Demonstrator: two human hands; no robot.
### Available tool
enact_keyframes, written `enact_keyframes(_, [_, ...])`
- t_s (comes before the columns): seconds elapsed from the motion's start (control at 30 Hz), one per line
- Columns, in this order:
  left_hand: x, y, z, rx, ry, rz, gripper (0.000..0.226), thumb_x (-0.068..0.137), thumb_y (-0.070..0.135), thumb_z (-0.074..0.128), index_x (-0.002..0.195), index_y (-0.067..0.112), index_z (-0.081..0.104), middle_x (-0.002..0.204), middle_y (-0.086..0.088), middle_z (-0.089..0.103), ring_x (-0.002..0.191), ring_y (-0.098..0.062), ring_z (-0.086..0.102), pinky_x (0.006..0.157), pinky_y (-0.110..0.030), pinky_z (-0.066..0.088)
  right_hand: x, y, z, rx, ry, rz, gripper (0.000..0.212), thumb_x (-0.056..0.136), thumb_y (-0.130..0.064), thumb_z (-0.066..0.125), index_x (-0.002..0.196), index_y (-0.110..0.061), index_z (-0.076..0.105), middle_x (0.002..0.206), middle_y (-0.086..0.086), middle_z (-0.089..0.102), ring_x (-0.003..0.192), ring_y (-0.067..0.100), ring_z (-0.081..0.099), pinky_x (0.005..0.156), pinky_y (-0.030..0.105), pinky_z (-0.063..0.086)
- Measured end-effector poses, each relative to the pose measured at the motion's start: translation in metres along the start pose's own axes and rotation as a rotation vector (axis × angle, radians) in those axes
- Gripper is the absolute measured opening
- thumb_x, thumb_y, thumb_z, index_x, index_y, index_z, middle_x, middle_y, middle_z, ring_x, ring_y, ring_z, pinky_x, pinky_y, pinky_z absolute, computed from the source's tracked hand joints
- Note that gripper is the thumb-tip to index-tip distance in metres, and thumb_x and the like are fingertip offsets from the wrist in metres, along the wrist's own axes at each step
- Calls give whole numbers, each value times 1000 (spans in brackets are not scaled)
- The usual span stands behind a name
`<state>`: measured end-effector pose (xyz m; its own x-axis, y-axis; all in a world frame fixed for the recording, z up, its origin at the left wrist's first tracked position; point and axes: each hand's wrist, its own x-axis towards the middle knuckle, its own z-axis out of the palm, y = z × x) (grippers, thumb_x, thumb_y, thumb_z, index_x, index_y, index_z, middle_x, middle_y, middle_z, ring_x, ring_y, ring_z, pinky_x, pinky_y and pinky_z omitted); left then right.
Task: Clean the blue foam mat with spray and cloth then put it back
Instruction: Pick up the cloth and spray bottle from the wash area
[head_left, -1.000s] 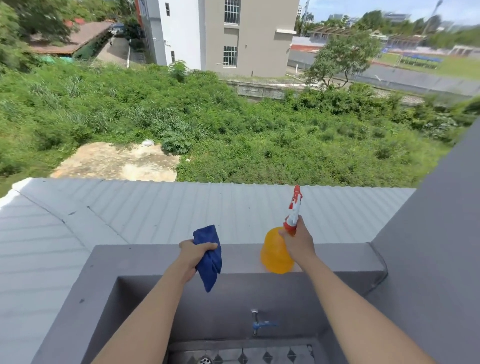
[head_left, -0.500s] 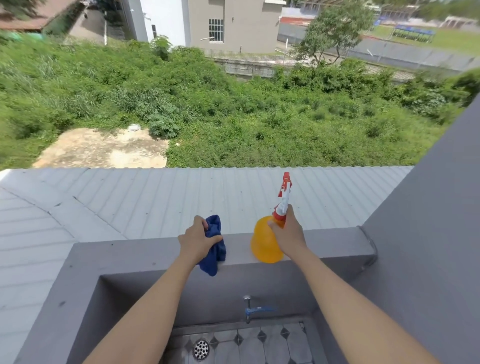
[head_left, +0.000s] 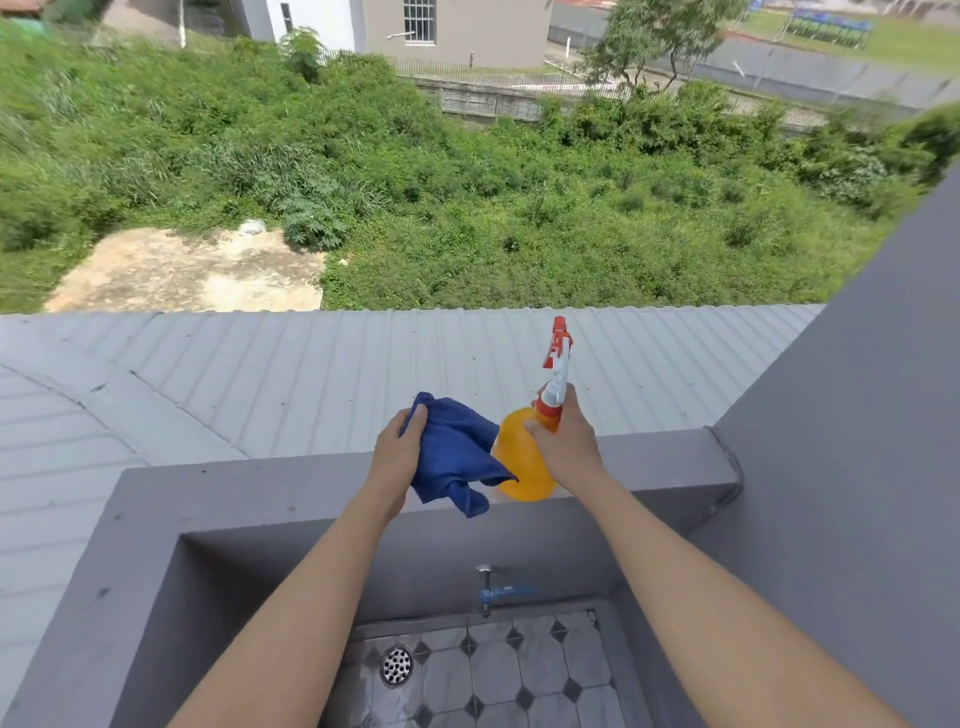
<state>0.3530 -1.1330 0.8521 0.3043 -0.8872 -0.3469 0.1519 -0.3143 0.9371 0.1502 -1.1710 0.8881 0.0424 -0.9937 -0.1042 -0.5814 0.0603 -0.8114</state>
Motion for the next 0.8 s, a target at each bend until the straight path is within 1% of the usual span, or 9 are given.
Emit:
enact_keyframes(0.07, [10, -15, 0, -7, 11, -85, 33, 97, 43, 46, 115, 15, 51, 110, -1, 62, 101, -20, 61, 86, -35, 51, 0, 0, 0, 15, -6, 4, 40, 93, -17, 58, 128, -22, 41, 111, -5, 55, 102, 21, 53, 84, 32, 40])
enact_keyframes(0.13, [18, -36, -6, 203, 43, -102, 38, 97, 38, 49, 119, 8, 44, 111, -6, 57, 104, -26, 58, 81, -33, 45, -1, 2, 0, 8, -18, 8, 43, 94, -18, 58, 132, -23, 39, 120, -2, 57, 108, 21, 54, 87, 31, 40])
enact_keyframes(0.23, [25, -59, -11, 457, 162, -21, 47, 92, 29, 59, 124, -1, 41, 115, -16, 51, 108, -36, 55, 79, -34, 42, 3, 3, 2, 7, -23, 15, 51, 95, -20, 58, 139, -24, 33, 132, -1, 56, 119, 23, 53, 96, 35, 41])
enact_keyframes(0.3, [24, -62, -10, 765, 318, 47, 61, 90, 37, 62, 133, 2, 38, 127, -19, 45, 114, -37, 49, 85, -40, 43, 4, 3, 2, 20, -6, 12, 49, 95, -19, 58, 137, -25, 34, 131, 0, 57, 119, 23, 54, 96, 36, 42])
enact_keyframes(0.37, [23, -62, -9, 1066, 422, 200, 60, 91, 40, 58, 136, 5, 41, 135, -17, 45, 123, -35, 44, 92, -45, 42, 5, 4, 2, 25, 10, 14, 43, 94, -18, 58, 131, -26, 36, 127, -1, 58, 114, 22, 55, 92, 33, 42])
enact_keyframes(0.47, [24, -78, -11, 1287, 165, 509, 53, 97, 42, 34, 132, 6, 52, 138, -15, 52, 131, -32, 43, 106, -48, 33, 2, 6, 5, 41, 12, 7, 43, 95, -16, 58, 130, -27, 36, 121, -6, 58, 106, 15, 53, 91, 32, 41])
enact_keyframes(0.53, [26, -93, -18, 1437, -61, 465, 67, 96, 54, 25, 148, 12, 31, 157, -12, 25, 146, -28, 17, 116, -50, 12, 1, 5, 6, 47, 16, -4, 44, 94, -16, 58, 130, -27, 35, 120, -8, 56, 106, 14, 52, 90, 31, 42])
enact_keyframes(0.6, [30, -100, -26, 1490, -181, 369, 81, 91, 68, 21, 154, 21, 3, 162, -5, -4, 148, -26, -6, 116, -51, -1, 1, 5, 8, 40, 8, -8, 45, 94, -16, 58, 130, -27, 34, 123, -5, 57, 107, 15, 52, 89, 30, 41])
enact_keyframes(0.8, [29, -88, -27, 1584, -258, 269, 87, 89, 71, 27, 152, 26, -12, 160, -4, -17, 146, -30, -15, 116, -53, -2, -6, 6, 9, -5, -31, -4, 53, 97, -21, 56, 140, -23, 26, 132, 2, 53, 119, 25, 52, 89, 31, 40])
